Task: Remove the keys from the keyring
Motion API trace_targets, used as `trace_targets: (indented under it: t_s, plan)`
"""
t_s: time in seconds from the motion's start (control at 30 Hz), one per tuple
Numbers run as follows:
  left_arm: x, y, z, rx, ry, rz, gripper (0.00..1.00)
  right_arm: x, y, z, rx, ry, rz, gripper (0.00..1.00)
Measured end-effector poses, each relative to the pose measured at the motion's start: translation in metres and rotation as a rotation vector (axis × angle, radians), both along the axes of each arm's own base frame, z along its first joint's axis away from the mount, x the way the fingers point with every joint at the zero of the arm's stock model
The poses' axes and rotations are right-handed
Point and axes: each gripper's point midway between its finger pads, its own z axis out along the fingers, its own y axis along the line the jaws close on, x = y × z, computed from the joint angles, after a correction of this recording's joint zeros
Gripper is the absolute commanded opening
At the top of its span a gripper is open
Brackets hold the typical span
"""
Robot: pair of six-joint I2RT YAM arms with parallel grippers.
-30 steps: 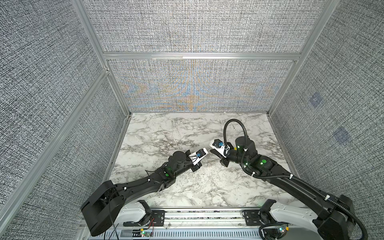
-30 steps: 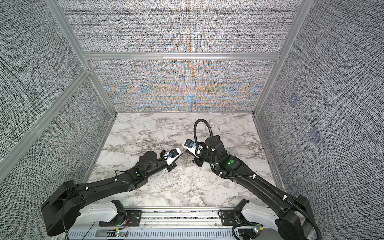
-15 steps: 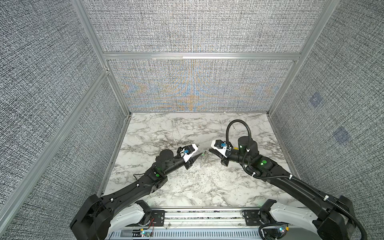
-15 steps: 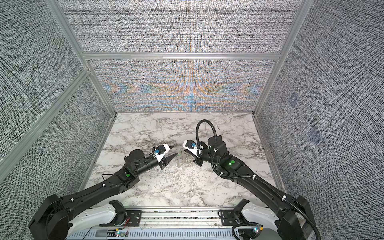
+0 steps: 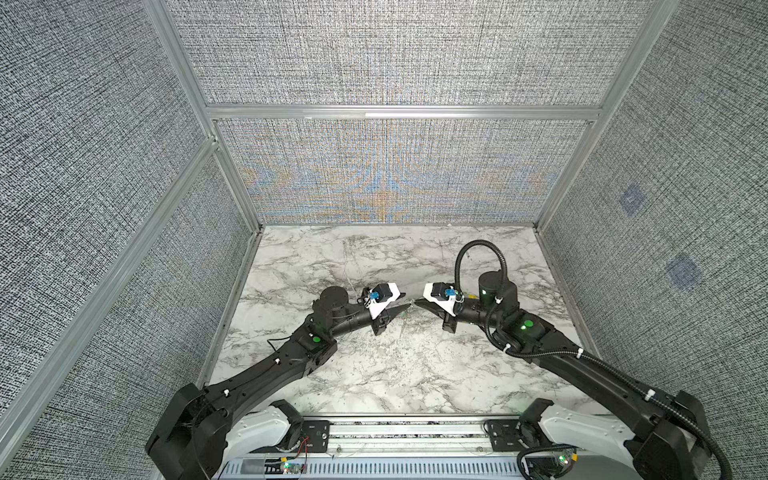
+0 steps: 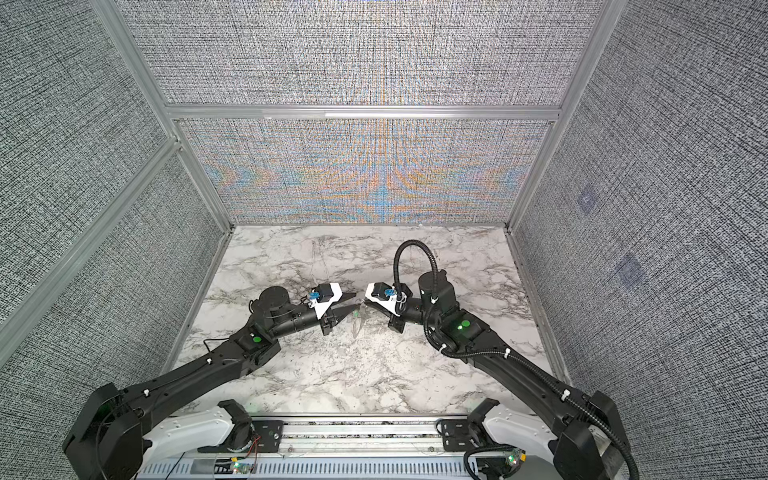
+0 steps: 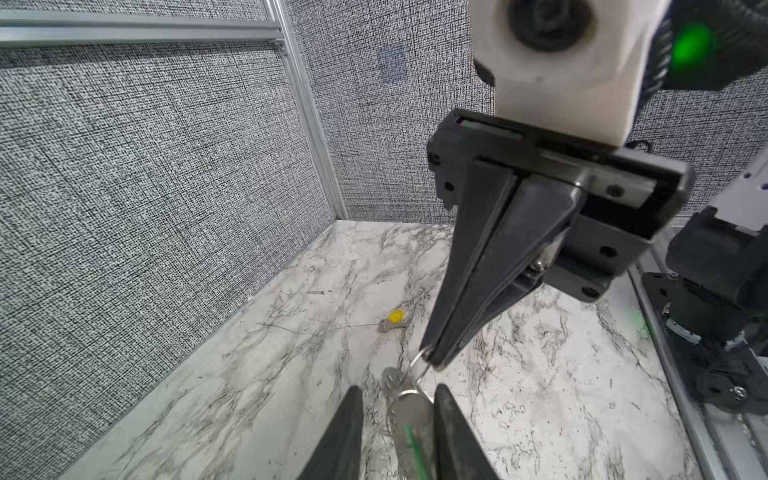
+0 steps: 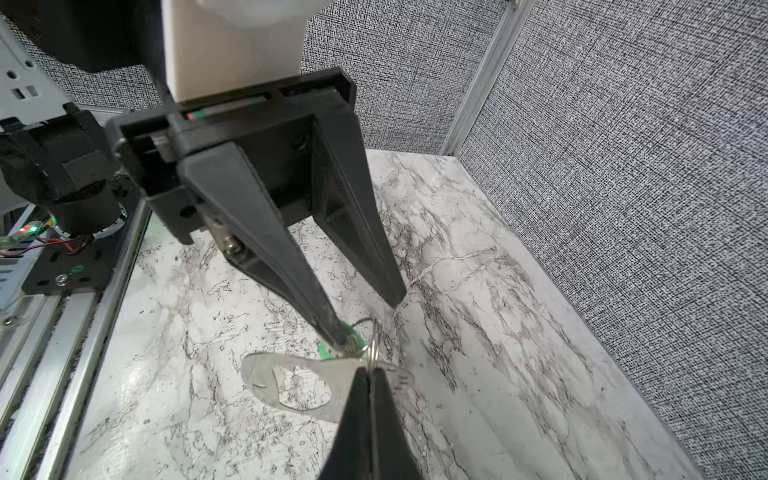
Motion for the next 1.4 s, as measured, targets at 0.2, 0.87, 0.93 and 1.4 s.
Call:
trace_targets:
  t_s: [0.2, 0.87, 0.93, 1.4]
  plan:
    - [-0.001, -0.001, -0.001, 0.001, 0.002, -0.01, 0.23, -0.005, 0.002, 0.001, 0.006, 0.001, 0.035, 0.0]
    - [-0.008, -0.001, 0.0, 0.001, -0.013, -0.048, 0.15, -0.011, 0.008, 0.002, 0.008, 0.011, 0.09, 0.0]
    - [-0.009, -0.002, 0.0, 0.003, -0.014, -0.054, 0.14, -0.011, 0.008, 0.001, 0.007, 0.013, 0.093, 0.0]
    - [-0.007, -0.005, 0.0, 0.058, -0.006, -0.075, 0.0, -0.003, 0.003, 0.001, -0.006, -0.004, 0.038, 0.23]
